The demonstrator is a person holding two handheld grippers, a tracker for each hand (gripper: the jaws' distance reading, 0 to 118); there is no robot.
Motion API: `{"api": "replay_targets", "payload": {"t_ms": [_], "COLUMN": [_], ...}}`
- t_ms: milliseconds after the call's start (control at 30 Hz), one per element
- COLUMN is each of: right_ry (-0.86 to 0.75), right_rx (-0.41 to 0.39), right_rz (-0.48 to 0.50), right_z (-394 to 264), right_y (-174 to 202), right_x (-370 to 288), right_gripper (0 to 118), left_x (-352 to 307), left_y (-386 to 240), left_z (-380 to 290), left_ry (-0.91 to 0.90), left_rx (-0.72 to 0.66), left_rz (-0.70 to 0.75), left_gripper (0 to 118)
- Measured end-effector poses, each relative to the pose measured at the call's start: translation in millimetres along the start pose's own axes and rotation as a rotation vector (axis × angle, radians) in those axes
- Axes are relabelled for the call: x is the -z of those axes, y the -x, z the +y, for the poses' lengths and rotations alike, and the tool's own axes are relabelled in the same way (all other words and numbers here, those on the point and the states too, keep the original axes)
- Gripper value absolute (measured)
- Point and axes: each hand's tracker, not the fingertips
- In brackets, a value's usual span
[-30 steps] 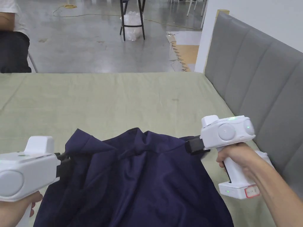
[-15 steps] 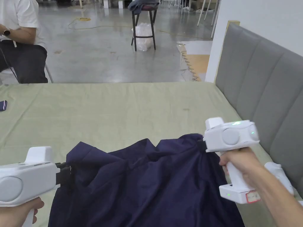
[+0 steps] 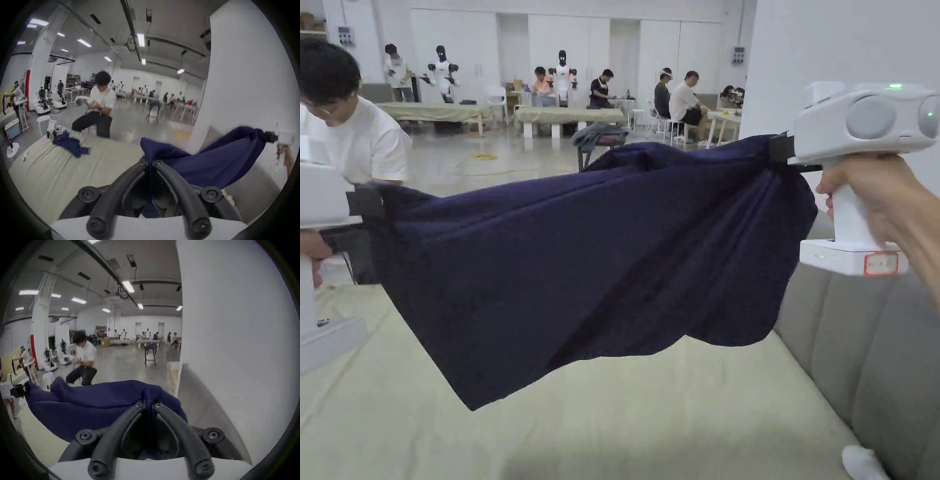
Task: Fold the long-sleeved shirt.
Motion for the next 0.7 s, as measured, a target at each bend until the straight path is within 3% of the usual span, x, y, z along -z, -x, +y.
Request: {"api": "replay_targets", "payload": {"t_ms": [100,267,700], "right_ry": [-0.008,0.015,0.311], "right_rx": [-0.052,-0.047,0.039], "right_rz": [-0.053,-0.059,-0.048], "right_z": [27,14,-206], "right_y": [9,15,8], "right_x": [12,35,134], "right_gripper": [4,4,4], "left_x": [9,30,113], "left_y": [-15,-23,25], "left_z": [47,56,-118], "left_ry": [0.009,-0.010,0.258], "left_rx": [0.014,0.013,-0.040], "left_rz": [-0.010,0.032,0.066], "left_gripper": [6,6,6]}}
